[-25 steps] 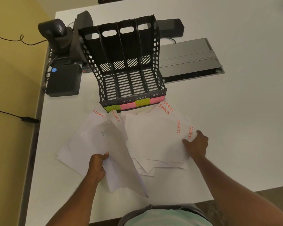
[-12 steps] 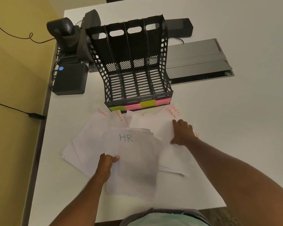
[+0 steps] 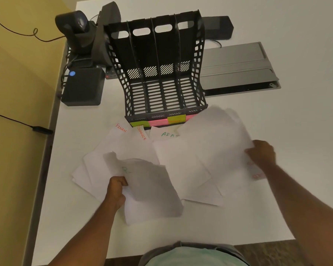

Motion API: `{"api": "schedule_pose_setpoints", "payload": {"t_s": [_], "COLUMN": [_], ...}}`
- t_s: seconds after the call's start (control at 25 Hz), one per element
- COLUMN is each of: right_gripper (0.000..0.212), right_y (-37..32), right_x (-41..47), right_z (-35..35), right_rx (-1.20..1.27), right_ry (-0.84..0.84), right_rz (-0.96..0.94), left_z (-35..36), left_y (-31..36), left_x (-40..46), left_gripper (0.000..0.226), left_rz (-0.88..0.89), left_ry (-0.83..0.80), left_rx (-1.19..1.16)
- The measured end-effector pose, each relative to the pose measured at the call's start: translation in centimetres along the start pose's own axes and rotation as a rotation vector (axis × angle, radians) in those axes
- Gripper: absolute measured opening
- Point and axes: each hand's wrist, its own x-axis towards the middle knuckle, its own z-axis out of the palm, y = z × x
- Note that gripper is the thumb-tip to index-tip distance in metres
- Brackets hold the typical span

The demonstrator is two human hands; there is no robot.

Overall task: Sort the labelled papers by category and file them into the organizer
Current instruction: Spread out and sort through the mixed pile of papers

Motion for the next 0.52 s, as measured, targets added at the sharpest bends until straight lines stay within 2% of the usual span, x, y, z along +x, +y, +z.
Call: {"api": "schedule_pose_setpoints", "payload": {"t_s": [0.16, 0.24, 0.32, 0.4, 0.44, 0.52], "right_gripper": [0.02, 0.026, 0.04, 0.047, 0.043, 0.026], "right_y": [4.0, 4.4, 3.2, 0.7, -0.7, -3.2], "right_x": [0.3, -0.1, -1.2, -2.8, -3.8, -7.2], "right_z": [-1.9, -1.4, -0.5, 1.4, 2.7, 6.2], "right_rx": [-0.008, -0.075, -0.147, -0.056, 0.064, 0.391], "right_ry": [0.042, 0.082, 0.18, 0.204, 0.13, -0.196], "right_rz": [0.24, 0.316, 0.293, 0.134, 0.087, 0.171], "left_z": [-0.3, -0.4, -0.7, -0.8, -0.7, -0.6], "left_y": [0.2, 0.1, 0.1, 0.3, 0.4, 0.6], "left_x": [-0.2, -0.4, -0.5, -0.8, -0.9, -1.4], "left_gripper": [0.034, 0.035, 0.037, 0.032, 0.033, 0.038], "left_rz": [0.023, 0.028, 0.036, 0.017, 0.004, 0.005], "left_ry": [-0.037, -0.051, -0.062, -0.054, -0.057, -0.074], "left_rx": [-0.022, -0.017, -0.01, -0.024, -0.043, -0.077]}}
